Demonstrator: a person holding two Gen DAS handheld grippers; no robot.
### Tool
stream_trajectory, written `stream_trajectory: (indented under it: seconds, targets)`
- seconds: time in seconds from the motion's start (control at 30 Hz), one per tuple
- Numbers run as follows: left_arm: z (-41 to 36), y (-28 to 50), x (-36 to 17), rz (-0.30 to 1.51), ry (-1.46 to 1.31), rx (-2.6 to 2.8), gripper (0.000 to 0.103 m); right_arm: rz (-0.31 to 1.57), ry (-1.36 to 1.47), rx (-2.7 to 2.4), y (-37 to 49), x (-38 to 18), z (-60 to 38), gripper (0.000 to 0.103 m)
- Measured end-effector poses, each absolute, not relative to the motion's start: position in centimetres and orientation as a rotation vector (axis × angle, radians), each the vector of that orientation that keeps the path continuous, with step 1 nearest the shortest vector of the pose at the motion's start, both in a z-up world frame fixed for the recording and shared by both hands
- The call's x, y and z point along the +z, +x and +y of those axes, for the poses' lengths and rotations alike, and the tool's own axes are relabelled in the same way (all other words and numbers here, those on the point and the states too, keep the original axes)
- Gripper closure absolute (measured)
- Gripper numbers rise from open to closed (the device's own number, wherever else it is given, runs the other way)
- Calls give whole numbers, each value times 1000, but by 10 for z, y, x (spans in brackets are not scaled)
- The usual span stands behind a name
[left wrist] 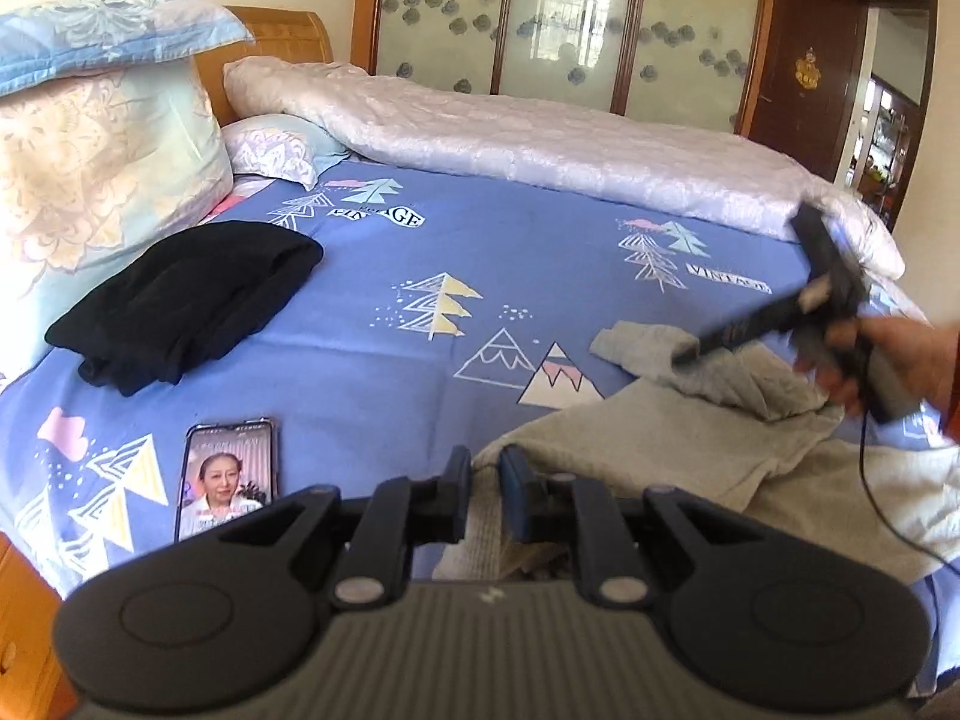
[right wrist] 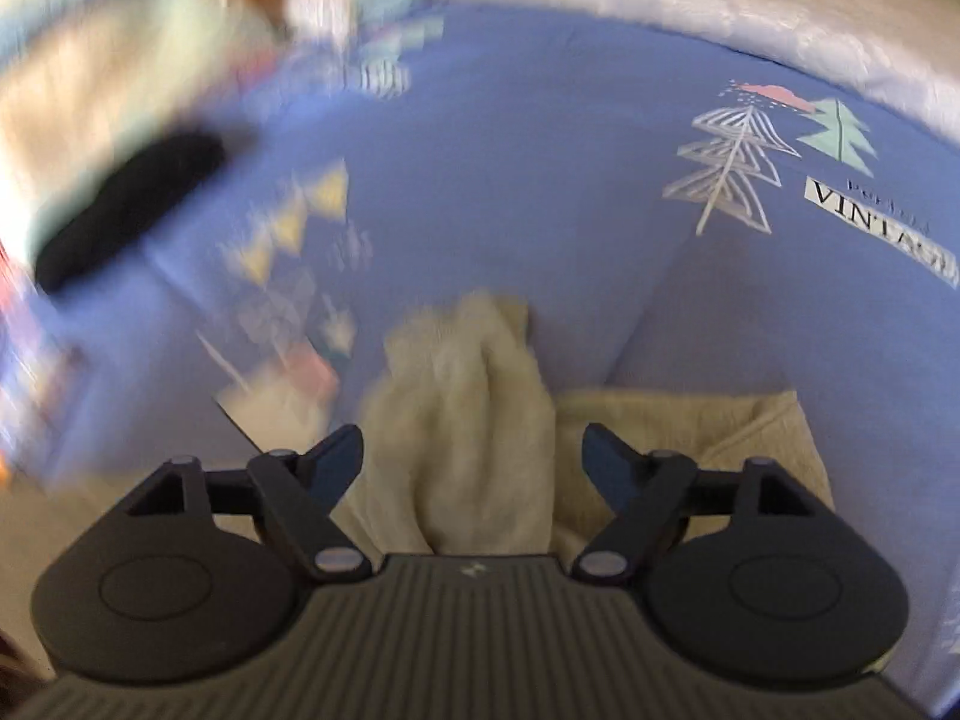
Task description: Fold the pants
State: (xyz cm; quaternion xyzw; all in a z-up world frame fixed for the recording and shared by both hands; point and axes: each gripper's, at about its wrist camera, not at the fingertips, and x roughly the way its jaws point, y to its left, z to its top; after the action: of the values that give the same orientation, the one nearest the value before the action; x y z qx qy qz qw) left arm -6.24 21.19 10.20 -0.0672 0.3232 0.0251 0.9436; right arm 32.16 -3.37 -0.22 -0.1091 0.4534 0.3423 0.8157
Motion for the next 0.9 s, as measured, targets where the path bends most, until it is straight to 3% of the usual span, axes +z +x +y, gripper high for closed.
stream_trajectory:
  seconds: [0.07, 0.17, 0.33, 0.47, 0.63, 0.73, 0.9]
  targets:
    - [215, -57, 101, 658, -148, 48, 90, 1013, -237, 721, 324, -13, -37, 90]
    - [219, -44, 110, 630, -126, 36, 90, 850, -52, 609, 335, 23, -90, 90]
    - [217, 6, 125, 573, -96, 11, 90, 556, 306, 280, 341, 106, -260, 90]
    - [222, 57, 126, 592, -182, 28, 91, 457, 439, 26, 307, 132, -386, 90]
    - [236, 88, 114, 639, -367, 28, 91, 408, 552, -223, 244, 122, -480, 90]
    - [220, 94, 97, 685, -300, 24, 90, 492, 543, -293, 229, 89, -499, 88]
    - [198, 98, 71, 814, -177, 68, 81, 667, 638, -371, 222, 20, -515, 81]
